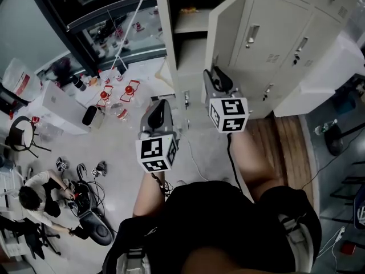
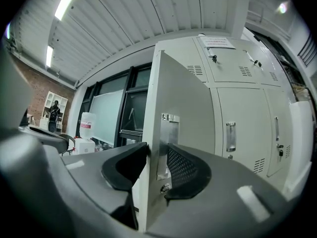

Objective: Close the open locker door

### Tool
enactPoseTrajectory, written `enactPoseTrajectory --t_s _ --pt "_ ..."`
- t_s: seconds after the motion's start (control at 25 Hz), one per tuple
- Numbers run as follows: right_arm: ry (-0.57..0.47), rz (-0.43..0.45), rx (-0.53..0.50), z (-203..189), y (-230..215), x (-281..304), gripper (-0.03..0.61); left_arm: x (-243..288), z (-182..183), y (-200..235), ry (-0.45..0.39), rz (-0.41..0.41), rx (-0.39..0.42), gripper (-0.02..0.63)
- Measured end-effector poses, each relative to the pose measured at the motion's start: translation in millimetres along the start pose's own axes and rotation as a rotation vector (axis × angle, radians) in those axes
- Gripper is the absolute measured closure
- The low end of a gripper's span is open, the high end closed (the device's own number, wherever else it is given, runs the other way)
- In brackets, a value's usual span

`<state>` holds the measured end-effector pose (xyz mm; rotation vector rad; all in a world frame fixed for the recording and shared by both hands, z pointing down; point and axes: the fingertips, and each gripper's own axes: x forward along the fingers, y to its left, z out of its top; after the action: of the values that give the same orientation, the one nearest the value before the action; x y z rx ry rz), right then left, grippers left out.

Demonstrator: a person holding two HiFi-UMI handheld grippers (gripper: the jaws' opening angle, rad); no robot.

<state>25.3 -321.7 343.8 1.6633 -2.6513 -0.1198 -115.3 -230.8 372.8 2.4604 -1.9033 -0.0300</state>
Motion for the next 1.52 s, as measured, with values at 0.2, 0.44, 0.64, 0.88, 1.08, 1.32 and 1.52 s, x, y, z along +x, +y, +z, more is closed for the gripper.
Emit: enactPoseTrajectory --t_s 0.2,0.44,0.64,0.88,1.08,1.32,1.52 --pt "0.018 0.019 0.032 -1.0 5.0 11.6 0.437 1.2 1.1 8.4 -0.005 -0.006 0.003 0.614" --pt "0.033 0.058 0.056 -1.2 12.3 29.3 0.44 -0.3 0.0 25.6 -0.008 0.007 -0.001 0.614" --pt "0.042 0.054 0.037 -2.7 18.2 45.4 0.445 -0.5 -2.3 44.5 -0.009 0.021 -0.007 0.614" --pt "0.06 0.027 0.031 -2.6 27.5 70.2 0.449 -1.3 -6.6 66.1 -0.002 0.031 -0.017 0.614" --pt "0.067 0.005 0.033 -2.6 33.3 95.3 0.453 -0.8 -4.9 85.3 -0.008 0.038 -0.015 0.614" --pt "0.078 -0.025 0.026 -2.6 36.1 128.5 0.454 2.0 -1.4 105.9 -0.013 0.043 -0.008 0.614" --pt "0.085 -0.048 0.014 -2.5 37.1 153.2 0.456 3.1 -0.6 125.0 -0.014 0.057 -0.007 0.614"
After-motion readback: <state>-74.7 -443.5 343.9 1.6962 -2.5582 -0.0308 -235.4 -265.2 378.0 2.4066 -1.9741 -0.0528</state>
